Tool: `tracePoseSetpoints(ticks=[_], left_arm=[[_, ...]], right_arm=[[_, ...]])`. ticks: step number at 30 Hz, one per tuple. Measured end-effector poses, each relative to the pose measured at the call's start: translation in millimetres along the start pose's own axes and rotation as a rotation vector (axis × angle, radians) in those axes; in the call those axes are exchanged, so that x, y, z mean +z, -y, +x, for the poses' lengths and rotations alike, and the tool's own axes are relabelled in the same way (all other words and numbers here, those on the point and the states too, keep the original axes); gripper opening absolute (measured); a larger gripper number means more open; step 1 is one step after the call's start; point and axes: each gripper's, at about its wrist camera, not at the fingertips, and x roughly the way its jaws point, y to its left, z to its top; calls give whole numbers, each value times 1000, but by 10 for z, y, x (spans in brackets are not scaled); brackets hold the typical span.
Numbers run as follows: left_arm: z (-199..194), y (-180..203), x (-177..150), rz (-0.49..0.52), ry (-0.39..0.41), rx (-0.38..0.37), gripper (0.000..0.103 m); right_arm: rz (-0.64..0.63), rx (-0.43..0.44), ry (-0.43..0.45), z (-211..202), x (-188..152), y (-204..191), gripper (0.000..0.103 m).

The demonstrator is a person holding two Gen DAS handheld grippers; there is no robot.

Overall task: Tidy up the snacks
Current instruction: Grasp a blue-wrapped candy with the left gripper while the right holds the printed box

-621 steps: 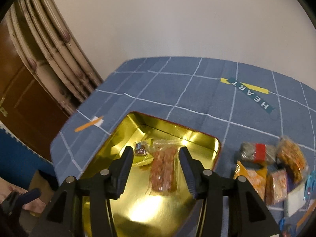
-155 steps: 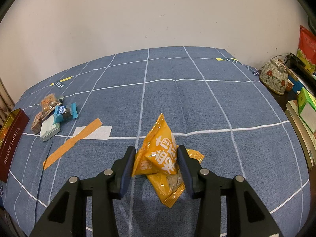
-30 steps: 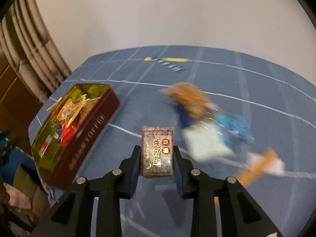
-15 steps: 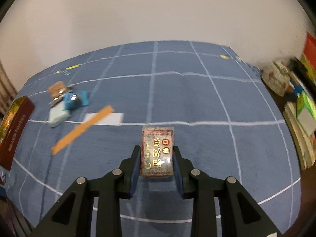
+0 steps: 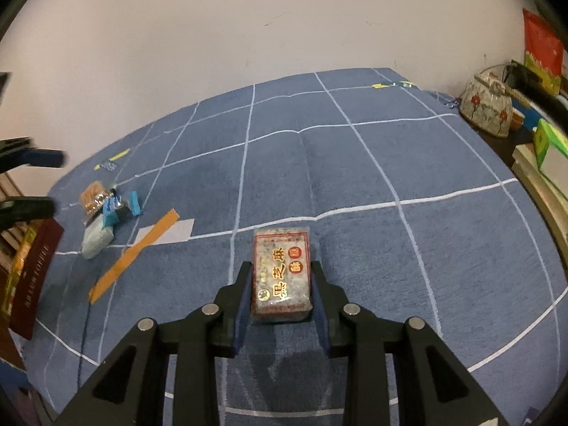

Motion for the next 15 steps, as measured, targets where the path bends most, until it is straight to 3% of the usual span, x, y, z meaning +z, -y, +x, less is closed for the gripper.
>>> tracePoseSetpoints(ticks=[6,11,13,14,15], left_arm=[[392,-102,33,82,-133,-36,56],[603,-156,-8,81,-219,-135,55],[684,-150,-48,75,-253,-161,40],[716,-154,-65,64,-263,-174,28],[742,-164,-79,43,-270,-197,25]], right_arm=[[22,28,3,-9,-13,35,31],[29,38,5,-5,-14,51,31],[33,42,6,-8,-19,57,31],[34,44,6,-6,-11,66,31],[34,45,6,-6,-11,67,31]])
